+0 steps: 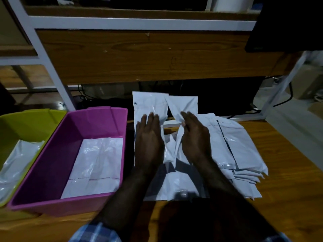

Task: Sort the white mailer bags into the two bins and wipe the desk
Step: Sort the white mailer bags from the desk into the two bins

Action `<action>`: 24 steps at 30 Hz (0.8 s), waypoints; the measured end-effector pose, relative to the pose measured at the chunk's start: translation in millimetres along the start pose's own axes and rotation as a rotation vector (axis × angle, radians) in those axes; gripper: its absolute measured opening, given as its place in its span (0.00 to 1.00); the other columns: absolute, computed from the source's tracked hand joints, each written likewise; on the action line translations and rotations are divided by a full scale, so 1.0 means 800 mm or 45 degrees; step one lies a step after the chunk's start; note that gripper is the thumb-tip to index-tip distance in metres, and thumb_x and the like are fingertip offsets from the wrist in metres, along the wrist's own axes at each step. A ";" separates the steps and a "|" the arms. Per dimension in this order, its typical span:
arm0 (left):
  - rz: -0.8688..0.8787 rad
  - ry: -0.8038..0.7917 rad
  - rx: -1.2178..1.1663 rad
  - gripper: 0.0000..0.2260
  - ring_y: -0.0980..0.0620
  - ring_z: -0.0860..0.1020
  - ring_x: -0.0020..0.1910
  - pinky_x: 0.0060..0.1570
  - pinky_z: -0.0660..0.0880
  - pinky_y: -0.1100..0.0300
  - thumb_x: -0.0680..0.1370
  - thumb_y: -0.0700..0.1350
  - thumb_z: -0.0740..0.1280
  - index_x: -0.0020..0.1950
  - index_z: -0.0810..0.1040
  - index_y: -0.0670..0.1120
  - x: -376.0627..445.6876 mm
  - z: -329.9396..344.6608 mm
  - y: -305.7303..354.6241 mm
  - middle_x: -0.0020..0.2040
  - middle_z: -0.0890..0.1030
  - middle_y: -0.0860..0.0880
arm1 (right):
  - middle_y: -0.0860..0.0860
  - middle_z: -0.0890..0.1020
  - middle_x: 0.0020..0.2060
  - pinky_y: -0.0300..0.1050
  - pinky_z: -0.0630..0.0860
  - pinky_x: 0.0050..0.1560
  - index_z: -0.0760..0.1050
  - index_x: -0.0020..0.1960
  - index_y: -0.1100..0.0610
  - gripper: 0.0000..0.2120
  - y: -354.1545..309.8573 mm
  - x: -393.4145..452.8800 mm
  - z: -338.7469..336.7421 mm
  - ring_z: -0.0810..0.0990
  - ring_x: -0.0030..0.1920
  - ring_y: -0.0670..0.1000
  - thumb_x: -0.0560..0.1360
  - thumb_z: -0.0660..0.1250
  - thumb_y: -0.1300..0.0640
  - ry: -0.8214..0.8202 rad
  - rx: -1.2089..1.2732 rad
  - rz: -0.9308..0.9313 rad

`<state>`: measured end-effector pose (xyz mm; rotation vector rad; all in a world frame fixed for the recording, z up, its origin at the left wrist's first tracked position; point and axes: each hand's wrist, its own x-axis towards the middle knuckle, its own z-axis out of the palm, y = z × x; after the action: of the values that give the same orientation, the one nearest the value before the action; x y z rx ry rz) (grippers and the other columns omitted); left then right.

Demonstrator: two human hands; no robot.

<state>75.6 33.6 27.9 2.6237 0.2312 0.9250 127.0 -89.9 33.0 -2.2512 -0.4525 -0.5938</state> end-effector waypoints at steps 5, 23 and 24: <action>0.051 0.222 -0.023 0.26 0.36 0.71 0.67 0.65 0.68 0.41 0.68 0.25 0.61 0.66 0.72 0.35 0.039 -0.076 0.005 0.66 0.74 0.36 | 0.52 0.77 0.65 0.42 0.70 0.64 0.74 0.67 0.55 0.20 -0.050 0.034 -0.012 0.75 0.65 0.52 0.77 0.61 0.68 0.116 0.133 -0.085; -0.040 0.049 0.354 0.24 0.33 0.75 0.59 0.59 0.73 0.42 0.66 0.29 0.67 0.62 0.73 0.32 0.000 -0.295 -0.329 0.60 0.76 0.32 | 0.54 0.79 0.62 0.44 0.74 0.59 0.74 0.67 0.55 0.24 -0.349 -0.043 0.161 0.78 0.61 0.54 0.74 0.62 0.71 -0.122 0.251 -0.149; -0.037 0.010 0.351 0.23 0.33 0.76 0.56 0.55 0.75 0.42 0.65 0.29 0.68 0.60 0.74 0.33 -0.004 -0.302 -0.349 0.57 0.77 0.32 | 0.55 0.80 0.62 0.44 0.73 0.59 0.75 0.67 0.55 0.24 -0.366 -0.051 0.176 0.78 0.61 0.55 0.73 0.62 0.71 -0.145 0.239 -0.150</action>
<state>-89.9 356.4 96.9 2.8574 0.4258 0.9533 -10.7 201.0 94.5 -2.0961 -0.6739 -0.4639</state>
